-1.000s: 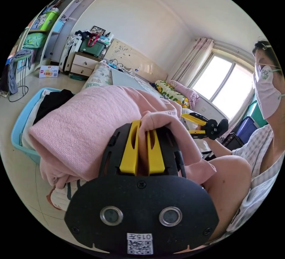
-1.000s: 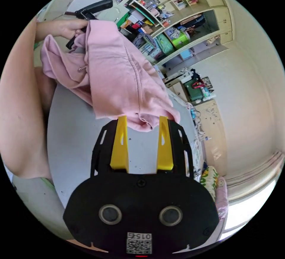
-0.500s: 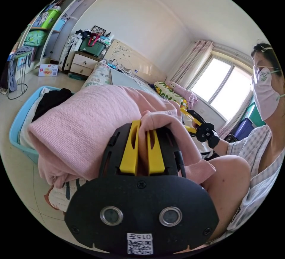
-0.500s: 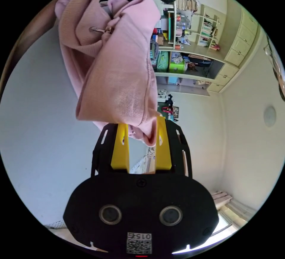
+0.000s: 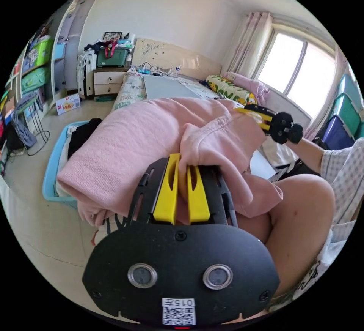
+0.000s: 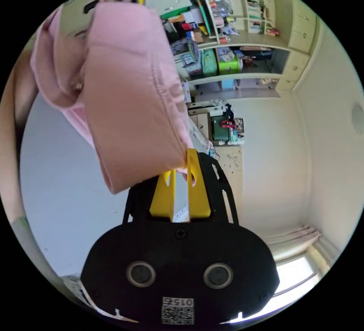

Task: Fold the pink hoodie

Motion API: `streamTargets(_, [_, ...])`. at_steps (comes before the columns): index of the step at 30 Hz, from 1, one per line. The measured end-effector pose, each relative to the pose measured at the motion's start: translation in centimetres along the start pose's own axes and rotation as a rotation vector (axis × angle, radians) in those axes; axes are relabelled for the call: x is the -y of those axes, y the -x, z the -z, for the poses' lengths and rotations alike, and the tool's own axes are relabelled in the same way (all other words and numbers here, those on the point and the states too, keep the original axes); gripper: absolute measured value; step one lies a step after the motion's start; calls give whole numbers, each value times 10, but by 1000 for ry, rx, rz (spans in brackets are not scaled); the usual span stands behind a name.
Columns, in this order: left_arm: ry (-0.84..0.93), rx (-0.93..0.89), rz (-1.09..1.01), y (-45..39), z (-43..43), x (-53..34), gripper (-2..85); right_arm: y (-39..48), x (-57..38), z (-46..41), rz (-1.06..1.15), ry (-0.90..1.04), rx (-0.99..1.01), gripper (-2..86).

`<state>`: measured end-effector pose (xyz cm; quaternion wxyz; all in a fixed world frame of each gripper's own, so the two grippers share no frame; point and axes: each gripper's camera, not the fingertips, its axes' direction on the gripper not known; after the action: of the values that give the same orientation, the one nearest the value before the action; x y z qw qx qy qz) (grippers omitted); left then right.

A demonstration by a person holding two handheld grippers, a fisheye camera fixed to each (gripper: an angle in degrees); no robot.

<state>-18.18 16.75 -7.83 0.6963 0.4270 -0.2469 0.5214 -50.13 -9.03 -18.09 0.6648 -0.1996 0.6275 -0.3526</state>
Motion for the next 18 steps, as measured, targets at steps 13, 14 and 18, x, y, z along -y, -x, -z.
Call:
streamTargets(13, [91,17,17,-49,12,-60,0,-88,-10,54,-692,221,469,50])
streamTargets(14, [90,38,11,-51,10,-64,0,-100,-9,49,-751,221,499,50])
streamTargets(18, [126,57,-21,-57,4,-57,2,-138,-4,31,-799,280,534,51])
